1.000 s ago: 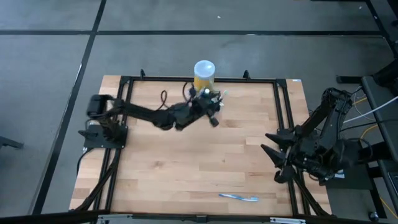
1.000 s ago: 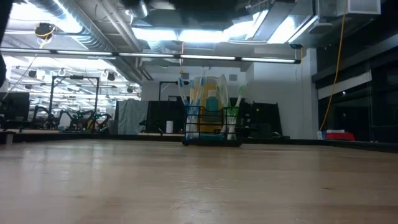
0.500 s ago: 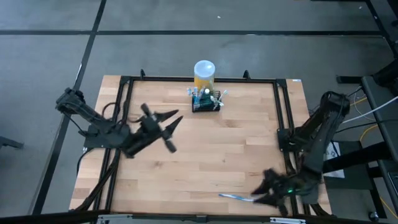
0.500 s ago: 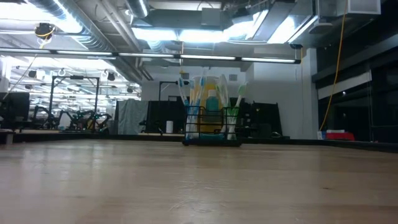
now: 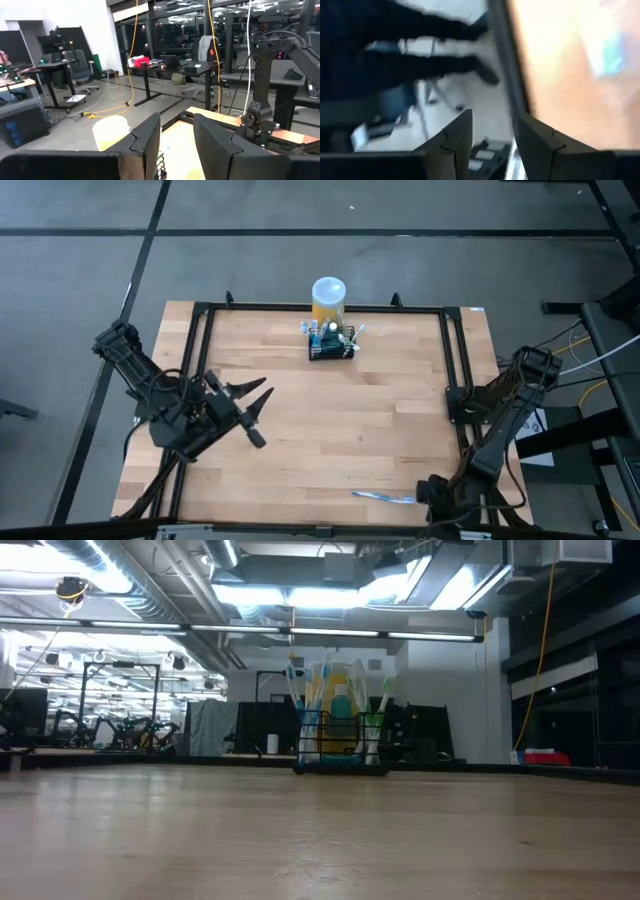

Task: Pick & Place toothbrushing station
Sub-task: Put the blue toothbrush in the wire organizer

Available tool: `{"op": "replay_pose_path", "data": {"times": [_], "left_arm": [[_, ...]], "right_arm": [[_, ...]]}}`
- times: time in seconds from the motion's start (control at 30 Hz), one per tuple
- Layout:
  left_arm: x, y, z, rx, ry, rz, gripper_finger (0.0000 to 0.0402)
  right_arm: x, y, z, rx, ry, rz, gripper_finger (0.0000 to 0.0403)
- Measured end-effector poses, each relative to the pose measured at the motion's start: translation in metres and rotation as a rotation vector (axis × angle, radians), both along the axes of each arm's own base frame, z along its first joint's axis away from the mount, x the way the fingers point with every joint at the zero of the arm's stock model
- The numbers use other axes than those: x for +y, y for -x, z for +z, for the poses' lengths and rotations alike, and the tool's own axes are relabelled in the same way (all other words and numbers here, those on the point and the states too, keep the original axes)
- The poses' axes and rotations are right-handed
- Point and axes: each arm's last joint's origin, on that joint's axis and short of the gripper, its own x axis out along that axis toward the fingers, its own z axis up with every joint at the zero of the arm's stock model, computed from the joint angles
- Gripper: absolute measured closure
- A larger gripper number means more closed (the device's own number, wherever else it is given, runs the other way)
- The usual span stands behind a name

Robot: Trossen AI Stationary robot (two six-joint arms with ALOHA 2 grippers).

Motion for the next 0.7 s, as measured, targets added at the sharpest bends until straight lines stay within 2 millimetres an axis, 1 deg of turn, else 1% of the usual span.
{"op": "replay_pose_path", "data": {"times": [0.1, 0.27, 0.43, 0.7], "left_arm": [[-0.001, 0.002, 0.0, -0.002, 0.003, -0.006, 0.0288], [-0.003, 0.003, 0.0, 0.002, -0.002, -0.013, 0.0288], [-0.003, 0.002, 0.0, 0.002, -0.003, -0.015, 0.0288], [-0.004, 0.005, 0.001, 0.018, -0.021, -0.026, 0.0288]], "right_arm": [[-0.006, -0.001, -0.004, -0.015, 0.087, -0.046, 0.0259], [-0.019, 0.001, -0.012, 0.018, 0.23, -0.117, 0.0259], [-0.022, 0.001, -0.013, -0.017, 0.275, -0.167, 0.0259], [-0.017, 0.001, -0.029, 0.051, 0.305, -0.128, 0.0259]]}}
